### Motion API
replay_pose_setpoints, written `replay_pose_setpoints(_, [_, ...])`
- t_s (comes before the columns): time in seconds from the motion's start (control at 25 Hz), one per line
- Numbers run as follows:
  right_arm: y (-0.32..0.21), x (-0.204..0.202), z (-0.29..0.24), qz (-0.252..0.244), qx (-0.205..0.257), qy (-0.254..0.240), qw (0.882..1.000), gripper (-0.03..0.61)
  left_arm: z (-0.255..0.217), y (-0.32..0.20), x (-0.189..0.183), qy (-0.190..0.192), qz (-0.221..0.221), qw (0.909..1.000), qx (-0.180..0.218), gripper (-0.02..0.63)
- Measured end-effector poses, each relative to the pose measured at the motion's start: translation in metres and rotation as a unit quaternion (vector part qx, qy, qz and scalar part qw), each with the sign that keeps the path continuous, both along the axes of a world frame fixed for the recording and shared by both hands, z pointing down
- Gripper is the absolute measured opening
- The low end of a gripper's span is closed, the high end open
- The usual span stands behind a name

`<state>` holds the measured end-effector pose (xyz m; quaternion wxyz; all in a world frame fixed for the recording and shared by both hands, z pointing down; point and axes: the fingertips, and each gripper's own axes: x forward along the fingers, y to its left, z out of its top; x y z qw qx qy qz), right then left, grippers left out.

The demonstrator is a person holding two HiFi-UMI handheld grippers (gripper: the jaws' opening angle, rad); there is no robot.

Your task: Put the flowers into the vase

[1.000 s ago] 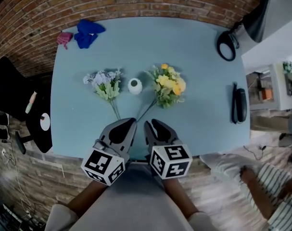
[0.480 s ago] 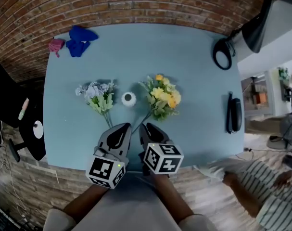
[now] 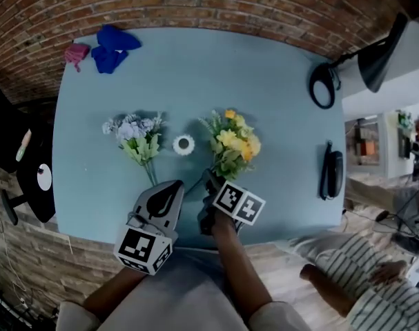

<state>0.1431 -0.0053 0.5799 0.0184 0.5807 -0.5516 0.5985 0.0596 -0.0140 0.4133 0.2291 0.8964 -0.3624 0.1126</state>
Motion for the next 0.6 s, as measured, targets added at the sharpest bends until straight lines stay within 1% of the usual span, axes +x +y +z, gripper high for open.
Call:
replay_pose_setpoints(0.12, [-0.008, 0.014, 0.013, 0.009, -0.020, -0.008, 1.000, 0.140, 0.005, -0.001, 0.003, 0.008, -0.002, 0.9999, -0.009, 0.015])
replay_pose_setpoints(0.2, [-0.010, 0.014, 0.019, 0.017, -0.028, -0.016, 0.999, 0.140, 0.009, 0.001, 0.001, 0.006, 0.001, 0.9999, -0.013, 0.015])
replay_pose_setpoints(0.32, [-0.013, 0.013, 0.023, 0.026, -0.033, -0.041, 0.998, 0.138, 0.016, 0.003, 0.003, 0.001, 0.010, 0.9996, -0.027, 0.015])
replay_pose_setpoints(0.44, [-0.016, 0.013, 0.023, 0.022, -0.032, -0.050, 0.998, 0.136, 0.021, 0.004, 0.006, 0.000, 0.019, 0.9991, -0.038, 0.015])
replay_pose_setpoints(0.6, [-0.016, 0.014, 0.025, 0.024, -0.033, -0.062, 0.997, 0.076, 0.022, 0.003, 0.007, 0.004, 0.022, 0.9989, -0.042, 0.015])
